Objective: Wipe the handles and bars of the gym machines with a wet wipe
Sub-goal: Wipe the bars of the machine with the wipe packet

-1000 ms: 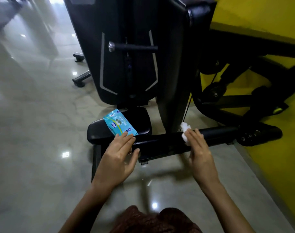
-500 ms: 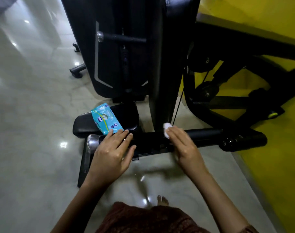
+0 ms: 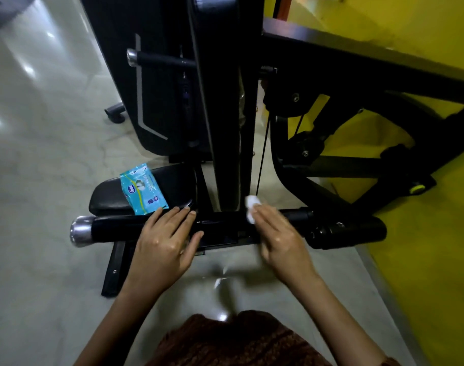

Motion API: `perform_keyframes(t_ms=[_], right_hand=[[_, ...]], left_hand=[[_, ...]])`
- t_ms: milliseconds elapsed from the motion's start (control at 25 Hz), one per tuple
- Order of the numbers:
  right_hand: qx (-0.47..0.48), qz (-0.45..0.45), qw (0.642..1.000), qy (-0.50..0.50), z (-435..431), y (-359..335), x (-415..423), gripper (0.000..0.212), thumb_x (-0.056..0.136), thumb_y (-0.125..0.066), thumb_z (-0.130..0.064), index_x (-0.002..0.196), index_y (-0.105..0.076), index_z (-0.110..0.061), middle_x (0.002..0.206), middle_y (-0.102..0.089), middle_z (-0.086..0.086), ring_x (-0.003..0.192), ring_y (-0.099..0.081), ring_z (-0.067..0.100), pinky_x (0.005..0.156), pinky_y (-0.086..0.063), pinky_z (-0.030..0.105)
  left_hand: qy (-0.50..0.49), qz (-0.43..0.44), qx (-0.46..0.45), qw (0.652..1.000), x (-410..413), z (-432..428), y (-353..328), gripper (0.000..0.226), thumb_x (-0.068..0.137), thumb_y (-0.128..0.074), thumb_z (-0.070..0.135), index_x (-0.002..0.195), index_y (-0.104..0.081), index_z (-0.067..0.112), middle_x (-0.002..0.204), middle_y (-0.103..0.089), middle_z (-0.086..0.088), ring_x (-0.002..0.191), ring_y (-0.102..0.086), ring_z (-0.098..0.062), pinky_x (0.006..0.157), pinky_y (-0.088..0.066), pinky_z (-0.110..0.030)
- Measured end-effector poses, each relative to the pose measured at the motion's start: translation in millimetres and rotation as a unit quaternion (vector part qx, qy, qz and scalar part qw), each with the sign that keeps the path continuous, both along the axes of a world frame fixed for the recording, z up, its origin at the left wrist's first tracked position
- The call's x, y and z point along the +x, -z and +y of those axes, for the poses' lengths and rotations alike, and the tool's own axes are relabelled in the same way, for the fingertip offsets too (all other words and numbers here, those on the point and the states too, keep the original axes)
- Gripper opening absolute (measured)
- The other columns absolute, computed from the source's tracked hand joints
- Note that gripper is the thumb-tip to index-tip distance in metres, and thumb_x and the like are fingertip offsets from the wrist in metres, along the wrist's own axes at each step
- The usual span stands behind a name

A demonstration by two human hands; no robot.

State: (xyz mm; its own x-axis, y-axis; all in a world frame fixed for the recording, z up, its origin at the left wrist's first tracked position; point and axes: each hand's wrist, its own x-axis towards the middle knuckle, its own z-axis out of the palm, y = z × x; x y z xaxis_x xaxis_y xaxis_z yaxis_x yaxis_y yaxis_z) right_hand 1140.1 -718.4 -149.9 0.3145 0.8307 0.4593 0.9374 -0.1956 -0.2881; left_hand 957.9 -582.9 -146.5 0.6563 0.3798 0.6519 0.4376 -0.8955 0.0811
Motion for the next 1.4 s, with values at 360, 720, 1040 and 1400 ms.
perform_keyframes(t_ms=[360,720,1040,1400], right_hand=[[-0.025,-0.003,1.0,-0.016,9,-1,-16,0.062,0.047,-0.069,0.019,0.108,-0.065,0.008,0.111,-0.065,0.023,0.105,-0.062,0.037,0.088,-0.049,0.052],[-0.089,-0.066,0.987,0.114,-4,-6,-11,0.053,0.044,-0.069,0.022,0.097,-0.067,0.012,0.1,-0.066,0.029,0.094,-0.066,0.04,0.074,-0.054,0.045],[-0.118,-0.031,0.976,0.18,-10,-26,14,0.054,0.035,-0.078,0.02,0.088,-0.068,0.011,0.089,-0.068,0.026,0.077,-0.069,0.037,0.057,-0.057,0.037],[-0.122,0.077,0.979,0.141,-10,-29,18,0.039,0.078,-0.061,0.008,0.117,-0.059,0.002,0.12,-0.058,0.021,0.117,-0.054,0.034,0.099,-0.043,0.036]], left_hand=[[-0.015,0.026,-0.015,0.999,19,-16,1,0.039,0.083,-0.053,0.032,0.102,-0.069,0.001,0.104,-0.069,-0.016,0.093,-0.067,-0.031,0.09,-0.042,-0.042],[-0.023,0.024,-0.044,0.998,20,-17,-1,0.038,0.083,-0.052,0.031,0.103,-0.069,0.003,0.105,-0.069,-0.014,0.095,-0.067,-0.03,0.094,-0.038,-0.039],[-0.03,0.017,-0.075,0.997,20,-19,-2,0.038,0.083,-0.052,0.032,0.103,-0.07,0.004,0.105,-0.069,-0.012,0.097,-0.066,-0.027,0.098,-0.036,-0.037],[-0.028,0.01,-0.083,0.996,20,-19,-4,0.038,0.081,-0.053,0.032,0.103,-0.07,0.006,0.104,-0.07,-0.011,0.097,-0.066,-0.026,0.098,-0.037,-0.036]])
